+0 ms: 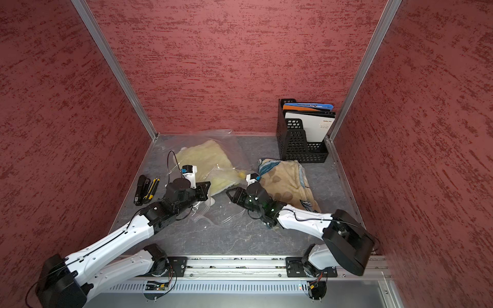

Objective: Take the blanket out of the vacuum bag
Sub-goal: Take out the blanket from the vacuum bag.

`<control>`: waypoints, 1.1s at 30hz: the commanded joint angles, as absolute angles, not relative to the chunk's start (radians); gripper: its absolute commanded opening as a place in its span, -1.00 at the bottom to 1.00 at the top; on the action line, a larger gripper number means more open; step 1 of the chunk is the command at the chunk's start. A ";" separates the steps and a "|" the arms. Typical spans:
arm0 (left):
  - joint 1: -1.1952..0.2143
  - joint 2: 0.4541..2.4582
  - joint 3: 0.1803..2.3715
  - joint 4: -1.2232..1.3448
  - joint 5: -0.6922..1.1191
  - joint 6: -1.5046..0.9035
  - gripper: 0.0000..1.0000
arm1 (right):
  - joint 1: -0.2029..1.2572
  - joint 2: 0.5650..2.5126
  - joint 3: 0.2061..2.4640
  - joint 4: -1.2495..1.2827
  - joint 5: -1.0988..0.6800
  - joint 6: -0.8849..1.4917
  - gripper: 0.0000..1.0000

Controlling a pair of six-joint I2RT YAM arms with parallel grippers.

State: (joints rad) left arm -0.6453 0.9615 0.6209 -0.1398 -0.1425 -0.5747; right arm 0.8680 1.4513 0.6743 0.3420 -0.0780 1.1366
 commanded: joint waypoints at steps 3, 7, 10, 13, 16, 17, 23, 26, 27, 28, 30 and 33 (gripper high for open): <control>-0.655 0.963 0.657 -0.099 -0.151 -0.581 -1.00 | 0.867 1.628 0.756 0.531 -0.070 1.226 0.19; -0.658 0.963 0.670 -0.112 -0.150 -0.577 -1.00 | 0.858 1.750 0.823 0.544 -0.069 1.234 0.26; -0.660 0.963 0.668 -0.113 -0.148 -0.581 -1.00 | 0.855 1.806 0.855 0.574 -0.045 1.237 0.44; -0.660 0.965 0.651 -0.093 -0.140 -0.594 -1.00 | 0.854 1.843 0.900 0.532 -0.034 1.254 0.57; -0.664 0.974 0.639 -0.074 -0.133 -0.603 -1.00 | 0.855 1.873 0.905 0.546 -0.032 1.277 0.58; -0.665 0.978 0.637 -0.069 -0.131 -0.604 -1.00 | 0.856 1.880 0.905 0.545 -0.025 1.284 0.59; -0.671 1.013 0.633 -0.035 -0.117 -0.611 -1.00 | 0.859 1.925 0.920 0.586 0.024 1.281 0.59; -0.677 1.025 0.634 -0.022 -0.113 -0.612 -1.00 | 0.862 1.963 0.956 0.604 0.023 1.281 0.58; -0.678 1.028 0.636 -0.022 -0.112 -0.612 -1.00 | 0.863 1.974 0.966 0.600 0.031 1.285 0.58; -0.678 1.028 0.635 -0.019 -0.112 -0.611 -1.00 | 0.864 1.984 0.979 0.587 0.036 1.288 0.58; -0.679 1.030 0.635 -0.017 -0.112 -0.613 -1.00 | 0.865 2.002 0.995 0.590 0.053 1.279 0.58; -0.683 1.030 0.630 -0.012 -0.112 -0.612 -1.00 | 0.865 2.028 1.006 0.644 0.062 1.281 0.53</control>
State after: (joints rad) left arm -0.6754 1.0279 0.6395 -0.0441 -0.1265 -0.6132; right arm 0.8623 2.0064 0.9855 0.5831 0.0143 1.2766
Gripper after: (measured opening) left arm 0.047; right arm 0.772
